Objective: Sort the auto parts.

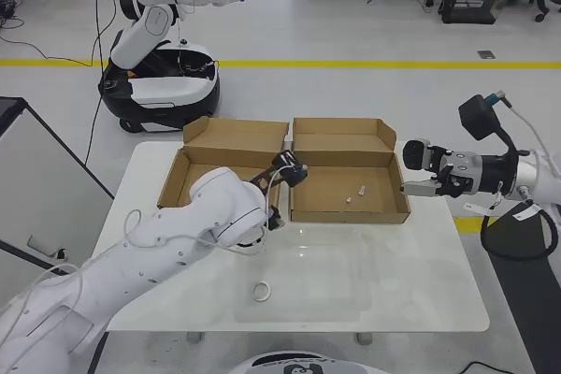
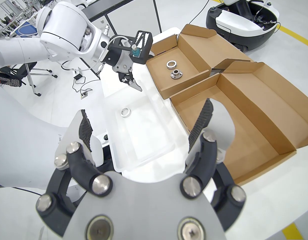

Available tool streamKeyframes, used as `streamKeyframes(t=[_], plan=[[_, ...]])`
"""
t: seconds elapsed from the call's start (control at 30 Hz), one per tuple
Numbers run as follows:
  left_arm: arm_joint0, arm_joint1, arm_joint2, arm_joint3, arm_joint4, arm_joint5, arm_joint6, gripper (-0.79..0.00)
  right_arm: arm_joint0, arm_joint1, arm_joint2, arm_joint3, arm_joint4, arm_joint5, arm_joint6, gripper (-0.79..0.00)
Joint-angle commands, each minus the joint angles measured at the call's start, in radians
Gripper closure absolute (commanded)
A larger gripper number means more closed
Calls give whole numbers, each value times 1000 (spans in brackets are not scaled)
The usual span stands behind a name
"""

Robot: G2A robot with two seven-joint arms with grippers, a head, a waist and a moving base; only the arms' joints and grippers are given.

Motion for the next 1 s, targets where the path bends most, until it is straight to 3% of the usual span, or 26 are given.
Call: streamKeyframes(t=[0.0, 0.2, 0.37, 0.77, 0.97], plan=[[7, 7, -6, -10, -22, -83, -9, -785, 0, 0, 0, 0, 0, 0, 0, -785], [1, 36, 2, -20, -106, -241, -9, -785, 0, 0, 0, 0, 0, 0, 0, -785], [-46, 63, 59, -14, -208, -298, -9, -785, 0, 0, 0, 0, 0, 0, 0, -785], [-259, 113, 280, 6, -416, -180, -9, -785, 0, 0, 0, 0, 0, 0, 0, -785], [-259, 113, 280, 6, -416, -180, -9, -785, 0, 0, 0, 0, 0, 0, 0, -785]])
